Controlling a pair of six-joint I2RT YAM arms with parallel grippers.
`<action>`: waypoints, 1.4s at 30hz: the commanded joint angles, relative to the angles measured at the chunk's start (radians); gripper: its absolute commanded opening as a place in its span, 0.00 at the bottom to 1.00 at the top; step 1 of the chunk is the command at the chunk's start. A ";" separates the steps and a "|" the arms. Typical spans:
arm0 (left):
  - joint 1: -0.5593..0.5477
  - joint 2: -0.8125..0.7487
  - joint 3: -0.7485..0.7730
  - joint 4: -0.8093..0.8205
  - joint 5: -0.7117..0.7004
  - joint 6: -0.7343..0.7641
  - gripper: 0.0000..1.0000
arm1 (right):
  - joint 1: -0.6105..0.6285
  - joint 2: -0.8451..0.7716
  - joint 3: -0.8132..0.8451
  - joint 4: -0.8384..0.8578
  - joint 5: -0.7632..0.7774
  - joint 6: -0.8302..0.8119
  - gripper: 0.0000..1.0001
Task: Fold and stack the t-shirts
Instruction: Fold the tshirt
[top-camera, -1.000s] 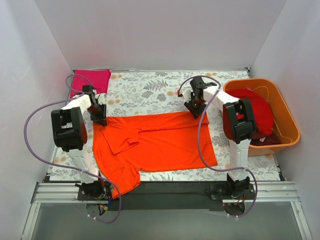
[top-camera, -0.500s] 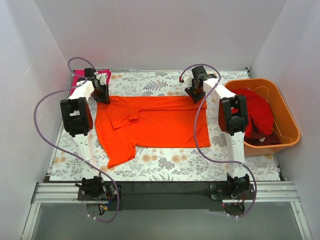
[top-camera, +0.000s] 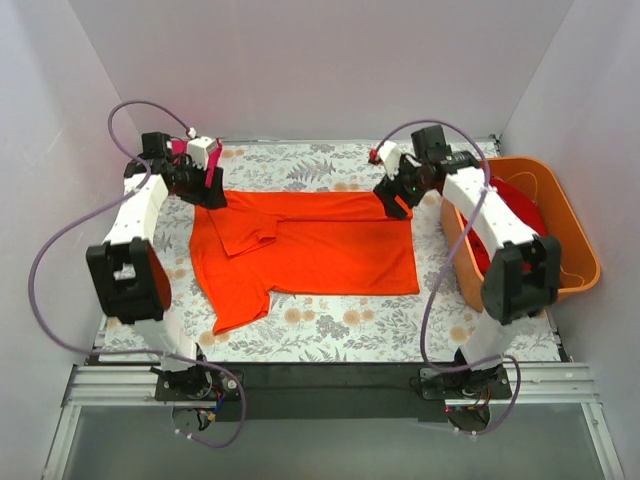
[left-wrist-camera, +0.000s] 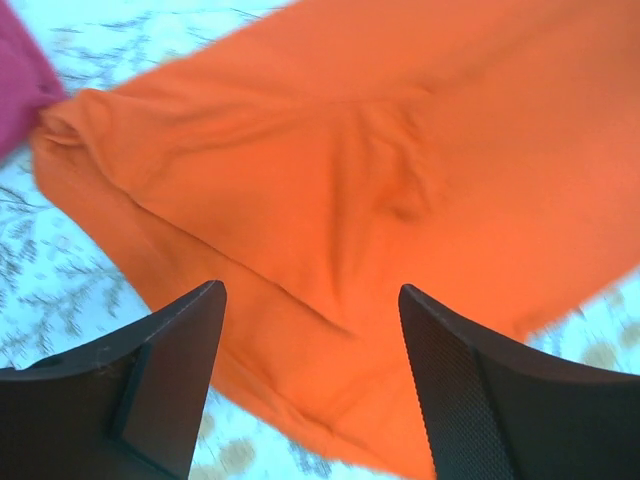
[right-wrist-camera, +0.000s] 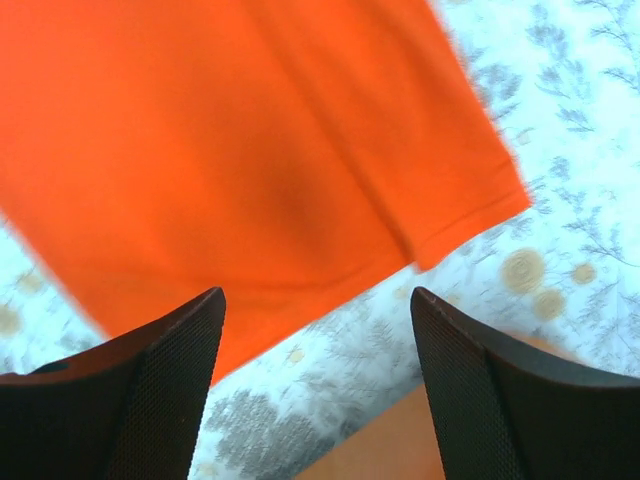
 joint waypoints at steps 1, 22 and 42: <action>0.002 -0.169 -0.147 -0.117 0.134 0.204 0.68 | 0.033 -0.129 -0.216 -0.123 -0.071 -0.135 0.80; 0.002 -0.453 -0.542 -0.170 0.121 0.298 0.57 | 0.156 -0.321 -0.783 0.144 0.129 -0.308 0.52; -0.064 -0.591 -0.796 -0.114 -0.098 0.718 0.51 | 0.173 -0.306 -0.857 0.187 0.179 -0.327 0.01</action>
